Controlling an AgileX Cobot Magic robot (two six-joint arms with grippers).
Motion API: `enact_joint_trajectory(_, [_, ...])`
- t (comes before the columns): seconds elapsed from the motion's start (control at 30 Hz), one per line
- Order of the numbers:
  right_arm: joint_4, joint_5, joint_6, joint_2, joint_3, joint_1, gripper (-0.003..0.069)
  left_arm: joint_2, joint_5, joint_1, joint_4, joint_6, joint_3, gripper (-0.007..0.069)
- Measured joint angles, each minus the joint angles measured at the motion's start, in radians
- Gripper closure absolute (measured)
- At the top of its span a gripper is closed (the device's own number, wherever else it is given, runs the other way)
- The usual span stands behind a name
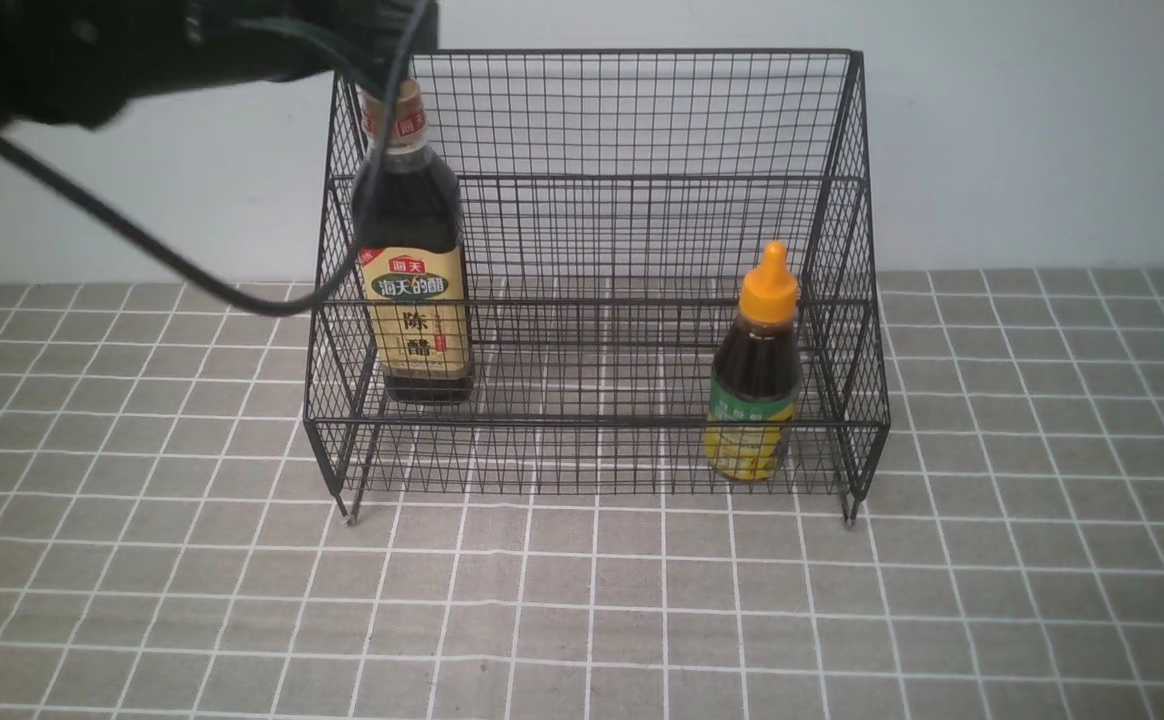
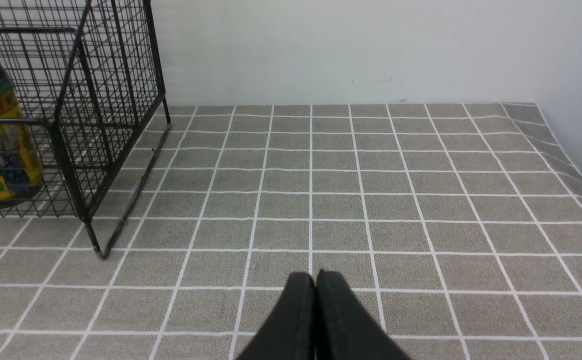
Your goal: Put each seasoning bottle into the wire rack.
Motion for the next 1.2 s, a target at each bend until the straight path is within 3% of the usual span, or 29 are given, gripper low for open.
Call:
enact_joint_trajectory(0.1, [0.000,0.000,0.000,0.000,0.000,0.000,0.0672,-0.072,0.175,0.000,0.000,0.000,0.000,0.0286])
enact_joint_trajectory(0.23, [0.000,0.000,0.000,0.000,0.000,0.000,0.0672,-0.208,0.346,0.000,0.000,0.000,0.024,0.0557])
enact_joint_trajectory(0.33, [0.000,0.000,0.000,0.000,0.000,0.000,0.0672,-0.348,0.347,0.000,-0.009,0.000,0.101,0.0617])
enact_joint_trajectory(0.73, [0.000,0.000,0.000,0.000,0.000,0.000,0.0672,-0.911,0.279,0.000,-0.109,0.000,0.606,0.0631])
enact_joint_trajectory(1.0, [0.000,0.000,0.000,0.000,0.000,0.000,0.0672,-1.070,0.312,0.000,-0.139,0.001,0.716,0.0631])
enact_joint_trajectory(1.2, [0.000,0.000,0.000,0.000,0.000,0.000,0.0672,-1.111,0.312,0.000,-0.078,0.002,0.727,0.0631])
